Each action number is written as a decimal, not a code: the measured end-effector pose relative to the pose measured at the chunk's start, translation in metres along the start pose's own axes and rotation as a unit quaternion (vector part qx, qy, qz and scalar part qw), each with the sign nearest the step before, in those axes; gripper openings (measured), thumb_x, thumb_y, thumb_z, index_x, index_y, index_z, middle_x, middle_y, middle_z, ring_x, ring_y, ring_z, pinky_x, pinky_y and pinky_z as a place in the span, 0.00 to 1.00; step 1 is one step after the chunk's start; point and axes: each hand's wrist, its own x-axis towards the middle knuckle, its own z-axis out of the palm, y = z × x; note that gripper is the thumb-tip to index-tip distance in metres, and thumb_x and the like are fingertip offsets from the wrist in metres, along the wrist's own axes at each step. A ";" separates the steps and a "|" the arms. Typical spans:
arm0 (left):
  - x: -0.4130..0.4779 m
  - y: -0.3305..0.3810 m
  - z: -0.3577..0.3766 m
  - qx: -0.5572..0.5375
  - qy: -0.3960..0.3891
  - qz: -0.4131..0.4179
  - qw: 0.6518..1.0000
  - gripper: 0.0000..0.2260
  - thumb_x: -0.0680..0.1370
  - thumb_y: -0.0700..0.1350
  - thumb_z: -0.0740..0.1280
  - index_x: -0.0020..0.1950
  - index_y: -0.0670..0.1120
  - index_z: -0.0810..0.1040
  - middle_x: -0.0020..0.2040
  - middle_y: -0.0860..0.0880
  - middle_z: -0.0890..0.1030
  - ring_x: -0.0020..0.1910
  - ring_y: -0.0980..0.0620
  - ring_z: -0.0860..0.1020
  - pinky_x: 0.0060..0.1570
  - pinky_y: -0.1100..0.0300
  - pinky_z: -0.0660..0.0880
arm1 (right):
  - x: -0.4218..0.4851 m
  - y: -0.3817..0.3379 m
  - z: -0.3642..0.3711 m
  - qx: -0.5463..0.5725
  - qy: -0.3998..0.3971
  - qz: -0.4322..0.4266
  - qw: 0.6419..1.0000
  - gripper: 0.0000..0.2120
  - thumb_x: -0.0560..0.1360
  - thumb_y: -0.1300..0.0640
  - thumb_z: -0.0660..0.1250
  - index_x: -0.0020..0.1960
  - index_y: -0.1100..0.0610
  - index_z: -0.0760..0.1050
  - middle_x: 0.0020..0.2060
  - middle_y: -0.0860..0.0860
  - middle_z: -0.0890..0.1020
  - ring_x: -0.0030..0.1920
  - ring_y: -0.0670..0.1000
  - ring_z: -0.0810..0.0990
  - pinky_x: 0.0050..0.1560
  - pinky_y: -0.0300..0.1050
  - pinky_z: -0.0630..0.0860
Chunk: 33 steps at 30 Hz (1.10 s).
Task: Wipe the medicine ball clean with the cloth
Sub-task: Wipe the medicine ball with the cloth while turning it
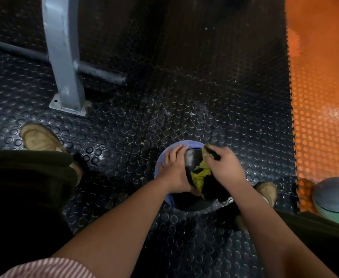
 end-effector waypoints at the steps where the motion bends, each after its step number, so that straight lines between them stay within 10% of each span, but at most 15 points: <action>1: -0.001 0.001 0.004 -0.004 0.012 -0.006 1.000 0.61 0.60 0.60 0.81 0.78 0.53 0.40 0.77 0.56 0.41 0.77 0.50 0.41 0.75 0.40 0.46 | 0.001 0.000 0.003 -0.037 -0.009 0.003 0.999 0.20 0.77 0.47 0.64 0.68 0.47 0.72 0.57 0.51 0.69 0.60 0.54 0.70 0.62 0.46 0.67; 9: -0.004 0.008 0.016 -0.023 -0.011 -0.033 0.999 0.65 0.59 0.61 0.81 0.76 0.59 0.31 0.77 0.55 0.31 0.76 0.45 0.32 0.71 0.31 0.49 | -0.014 0.004 0.006 -0.218 -0.081 0.049 0.971 0.29 0.80 0.40 0.53 0.77 0.47 0.51 0.68 0.54 0.56 0.66 0.62 0.61 0.62 0.55 0.66; 16: -0.007 0.014 0.021 0.004 -0.026 -0.042 0.999 0.65 0.60 0.61 0.80 0.76 0.58 0.32 0.75 0.54 0.27 0.75 0.43 0.29 0.70 0.31 0.47 | -0.001 0.009 0.002 -0.136 0.000 -0.026 0.990 0.19 0.76 0.63 0.59 0.67 0.56 0.74 0.57 0.58 0.72 0.54 0.63 0.75 0.52 0.49 0.71; 25: -0.003 0.007 0.022 -0.001 -0.013 -0.006 1.000 0.59 0.63 0.60 0.79 0.77 0.59 0.36 0.76 0.58 0.31 0.76 0.45 0.31 0.72 0.32 0.45 | -0.021 0.012 0.004 -0.152 0.015 -0.128 0.980 0.21 0.72 0.64 0.63 0.64 0.51 0.77 0.57 0.52 0.78 0.56 0.56 0.76 0.49 0.44 0.71; 33: -0.009 -0.004 0.032 -0.076 0.074 0.025 0.994 0.57 0.63 0.63 0.78 0.79 0.54 0.44 0.79 0.57 0.43 0.77 0.54 0.39 0.75 0.41 0.46 | 0.020 0.003 0.001 -0.143 0.003 -0.035 0.989 0.11 0.78 0.57 0.59 0.51 0.61 0.78 0.46 0.56 0.73 0.49 0.60 0.77 0.40 0.44 0.66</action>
